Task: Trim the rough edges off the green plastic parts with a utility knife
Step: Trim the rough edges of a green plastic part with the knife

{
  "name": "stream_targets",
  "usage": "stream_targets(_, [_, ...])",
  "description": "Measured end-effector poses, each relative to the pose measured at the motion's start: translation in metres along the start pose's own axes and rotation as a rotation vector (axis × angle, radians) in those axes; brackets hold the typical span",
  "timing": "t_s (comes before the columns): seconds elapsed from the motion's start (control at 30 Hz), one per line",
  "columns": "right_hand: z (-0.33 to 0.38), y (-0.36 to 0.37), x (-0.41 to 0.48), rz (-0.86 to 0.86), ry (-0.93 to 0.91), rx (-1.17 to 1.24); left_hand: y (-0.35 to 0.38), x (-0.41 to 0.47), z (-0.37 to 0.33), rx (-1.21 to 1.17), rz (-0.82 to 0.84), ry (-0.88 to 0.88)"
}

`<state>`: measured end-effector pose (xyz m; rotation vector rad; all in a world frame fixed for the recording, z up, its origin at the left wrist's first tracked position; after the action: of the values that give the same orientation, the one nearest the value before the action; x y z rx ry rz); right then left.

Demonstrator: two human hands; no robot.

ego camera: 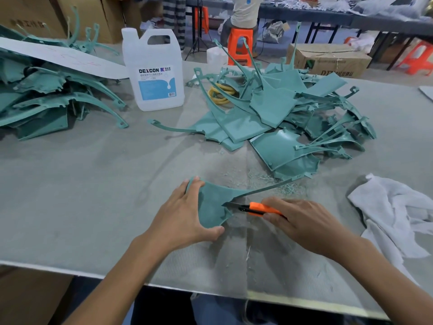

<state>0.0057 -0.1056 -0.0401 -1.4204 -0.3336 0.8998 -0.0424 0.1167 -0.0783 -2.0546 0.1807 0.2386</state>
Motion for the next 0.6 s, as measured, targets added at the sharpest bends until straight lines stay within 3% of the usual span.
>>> stream_targets(0.27, [-0.0031, 0.0031, -0.0011, 0.077, -0.022, 0.038, 0.0019, 0.0012, 0.0023, -0.006, -0.014, 0.007])
stream_targets(0.43, [0.0007, -0.0063, 0.0017, -0.019, -0.01, 0.035, 0.0032, 0.0019, 0.006, 0.004, -0.008, -0.001])
stream_targets(0.6, [0.0016, -0.0012, 0.0001, 0.038, -0.025, 0.015, 0.0045, 0.0027, 0.0064, 0.002, -0.005, -0.008])
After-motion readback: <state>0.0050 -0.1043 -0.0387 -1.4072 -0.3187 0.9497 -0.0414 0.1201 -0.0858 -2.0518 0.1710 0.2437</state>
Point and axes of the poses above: each hand's wrist, its own x-axis towards the middle knuckle, its own y-axis out of the palm, z = x × y, the point moved 10 cm from there along x, towards the middle knuckle, and after that the axes turned 14 degrees about z, right-handed, at the moved point
